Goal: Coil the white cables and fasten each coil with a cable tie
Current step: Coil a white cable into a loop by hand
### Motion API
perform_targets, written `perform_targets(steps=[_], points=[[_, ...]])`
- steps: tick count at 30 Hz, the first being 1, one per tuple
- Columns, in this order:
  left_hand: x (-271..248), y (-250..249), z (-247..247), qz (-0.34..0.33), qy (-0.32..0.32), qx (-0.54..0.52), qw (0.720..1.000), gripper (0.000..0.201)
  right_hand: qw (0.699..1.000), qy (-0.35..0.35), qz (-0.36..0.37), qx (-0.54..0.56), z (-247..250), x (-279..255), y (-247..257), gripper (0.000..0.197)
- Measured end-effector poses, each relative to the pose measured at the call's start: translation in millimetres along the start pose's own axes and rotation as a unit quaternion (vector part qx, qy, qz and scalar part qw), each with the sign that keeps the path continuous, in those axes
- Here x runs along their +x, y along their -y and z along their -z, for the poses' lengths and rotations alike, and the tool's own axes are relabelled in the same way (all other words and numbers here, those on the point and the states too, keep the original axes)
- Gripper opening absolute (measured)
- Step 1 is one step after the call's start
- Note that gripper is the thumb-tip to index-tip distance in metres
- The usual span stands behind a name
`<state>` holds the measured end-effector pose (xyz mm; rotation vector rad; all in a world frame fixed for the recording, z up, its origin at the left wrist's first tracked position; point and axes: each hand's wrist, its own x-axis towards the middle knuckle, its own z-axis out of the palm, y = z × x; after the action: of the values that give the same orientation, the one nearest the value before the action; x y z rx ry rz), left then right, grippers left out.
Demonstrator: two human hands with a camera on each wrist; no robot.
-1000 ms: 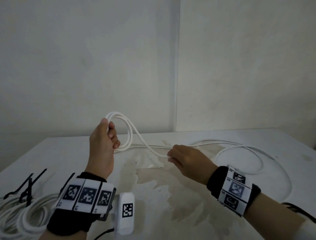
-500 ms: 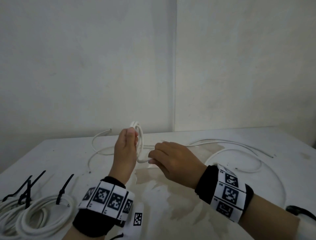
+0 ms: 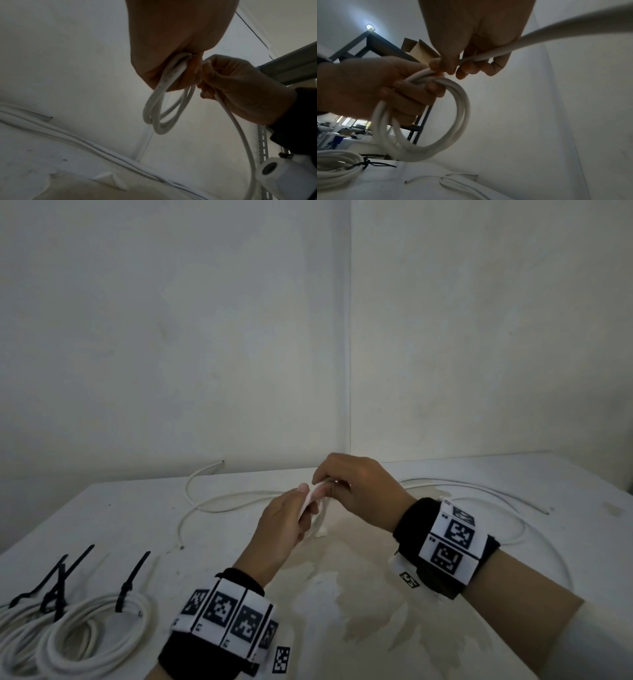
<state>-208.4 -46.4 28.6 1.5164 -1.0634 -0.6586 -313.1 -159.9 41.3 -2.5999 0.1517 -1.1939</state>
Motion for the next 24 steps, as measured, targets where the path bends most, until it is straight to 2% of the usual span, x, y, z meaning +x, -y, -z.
perform_targets(steps=[2, 5, 7, 12, 16, 18, 20, 24], points=[[-2, -1, 0, 0.021, 0.019, -0.012, 1.0, 0.045, 1.0, 0.002, -0.013, -0.002, 1, 1, -6, 0.021], [-5, -2, -1, 0.036, 0.025, -0.059, 0.997, 0.05, 0.999, 0.004, -0.051, 0.016, 1, 0, -11, 0.031], [-6, -4, -1, 0.041, 0.029, -0.086, 0.995, 0.05, 0.997, 0.007, -0.071, 0.023, 1, -2, -12, 0.029], [-4, -10, 0, 0.047, 0.052, -0.105, 0.992, 0.043, 0.998, -0.004, -0.069, 0.007, 11, 5, -10, 0.032], [0, -10, 1, 0.06, 0.045, -0.176, 0.982, 0.046, 0.997, 0.004, -0.079, 0.003, 13, 8, -8, 0.027], [0, -8, 3, 0.063, 0.038, -0.218, 0.973, 0.045, 0.993, 0.035, -0.108, 0.024, 11, 4, -5, 0.021], [0, -6, 7, 0.073, 0.036, -0.247, 0.966, 0.044, 0.98, 0.07, -0.169, 0.077, 11, 0, -1, 0.017], [0, -3, 9, 0.078, 0.055, -0.282, 0.955, 0.043, 0.958, 0.102, -0.223, 0.149, 9, -2, 5, 0.022]])
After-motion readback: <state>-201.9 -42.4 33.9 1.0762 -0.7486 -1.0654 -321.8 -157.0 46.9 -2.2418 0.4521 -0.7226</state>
